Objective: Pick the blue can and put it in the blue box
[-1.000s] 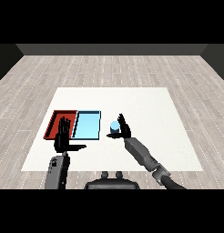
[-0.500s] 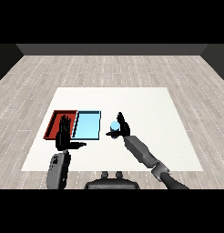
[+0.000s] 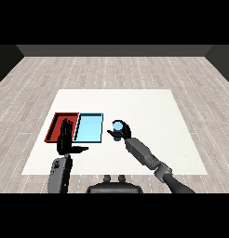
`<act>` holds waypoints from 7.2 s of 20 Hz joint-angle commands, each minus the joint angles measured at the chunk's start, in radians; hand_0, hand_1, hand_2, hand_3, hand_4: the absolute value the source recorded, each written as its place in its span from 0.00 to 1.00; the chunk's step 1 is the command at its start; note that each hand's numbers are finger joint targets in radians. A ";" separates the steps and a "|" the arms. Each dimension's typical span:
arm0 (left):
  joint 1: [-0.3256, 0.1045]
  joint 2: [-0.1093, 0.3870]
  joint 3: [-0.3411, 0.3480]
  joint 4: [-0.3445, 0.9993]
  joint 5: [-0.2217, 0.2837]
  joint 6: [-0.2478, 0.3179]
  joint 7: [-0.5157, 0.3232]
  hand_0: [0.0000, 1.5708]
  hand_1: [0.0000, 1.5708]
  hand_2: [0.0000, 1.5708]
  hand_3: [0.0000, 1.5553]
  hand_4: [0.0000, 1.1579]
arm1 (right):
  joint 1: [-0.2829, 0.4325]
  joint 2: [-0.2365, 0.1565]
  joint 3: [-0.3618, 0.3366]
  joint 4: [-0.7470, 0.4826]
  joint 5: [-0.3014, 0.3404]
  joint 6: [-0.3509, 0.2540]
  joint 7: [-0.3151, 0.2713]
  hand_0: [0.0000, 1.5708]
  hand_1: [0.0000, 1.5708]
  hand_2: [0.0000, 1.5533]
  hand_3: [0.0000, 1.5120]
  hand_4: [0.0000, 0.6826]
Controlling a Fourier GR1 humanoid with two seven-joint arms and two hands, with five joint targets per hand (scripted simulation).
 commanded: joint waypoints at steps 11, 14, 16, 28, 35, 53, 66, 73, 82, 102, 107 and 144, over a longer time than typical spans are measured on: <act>0.031 -0.012 -0.056 -0.018 -0.048 -0.002 0.011 0.00 0.00 0.00 0.00 0.00 | 0.000 -0.013 -0.056 -0.094 0.153 -0.055 0.033 0.95 0.95 0.94 0.93 0.95; -0.022 0.000 -0.042 0.153 -0.089 -0.014 -0.085 0.00 0.00 0.00 0.00 0.00 | -0.055 -0.021 -0.074 -0.076 0.165 -0.053 0.025 0.94 0.94 0.93 0.93 0.95; 0.019 -0.035 -0.099 0.077 -0.083 -0.002 -0.007 0.00 0.00 0.00 0.00 0.00 | -0.009 -0.001 -0.054 -0.194 0.195 -0.114 0.063 0.94 0.94 0.94 0.94 0.95; -0.082 -0.036 -0.201 0.151 -0.022 0.066 0.070 0.00 0.00 0.00 0.00 0.00 | 0.112 -0.155 -0.122 -0.494 0.336 -0.018 0.116 0.92 0.92 0.93 0.94 0.97; -0.153 -0.036 -0.222 0.185 -0.031 0.063 0.109 0.00 0.00 0.00 0.00 0.00 | 0.219 -0.148 -0.178 -0.603 0.433 0.023 0.126 0.91 0.91 0.92 0.93 0.96; -0.351 -0.037 -0.403 0.566 0.069 0.251 -0.003 0.00 0.00 0.00 0.00 0.00 | 0.205 -0.047 -0.317 -0.640 0.590 0.143 0.234 0.89 0.89 0.93 0.93 0.98; -0.366 -0.037 -0.524 0.495 0.120 0.327 0.072 0.00 0.00 0.00 0.00 0.00 | 0.231 0.000 -0.214 -0.736 0.660 0.076 0.289 0.89 0.89 0.92 0.92 0.96; -0.458 -0.037 -0.582 0.562 0.204 0.416 0.049 0.00 0.00 0.00 0.00 0.00 | 0.152 0.000 -0.184 -0.646 0.609 0.067 0.268 0.91 0.91 0.92 0.92 0.92; -0.478 -0.035 -0.504 0.653 0.155 0.314 -0.051 0.00 0.00 0.00 0.00 0.15 | 0.197 0.000 -0.088 -0.723 0.615 0.020 0.283 0.84 0.84 0.92 0.92 0.90; -0.385 -0.028 -0.624 0.484 0.031 0.613 0.073 0.47 0.47 0.52 0.41 0.58 | 0.177 -0.001 0.035 -0.711 0.525 -0.042 0.226 0.92 0.92 0.94 0.92 0.88; -0.459 -0.035 -0.573 0.611 0.158 0.527 -0.021 0.58 0.58 0.60 0.53 0.56 | 0.117 -0.001 -0.055 -0.646 0.512 0.031 0.246 0.92 0.92 0.94 0.92 0.85; -0.433 0.007 -0.477 0.676 0.029 0.536 -0.009 1.00 1.00 1.00 0.96 0.97 | 0.452 -0.115 -0.323 -1.118 0.522 0.168 0.381 0.00 0.00 0.00 0.00 0.00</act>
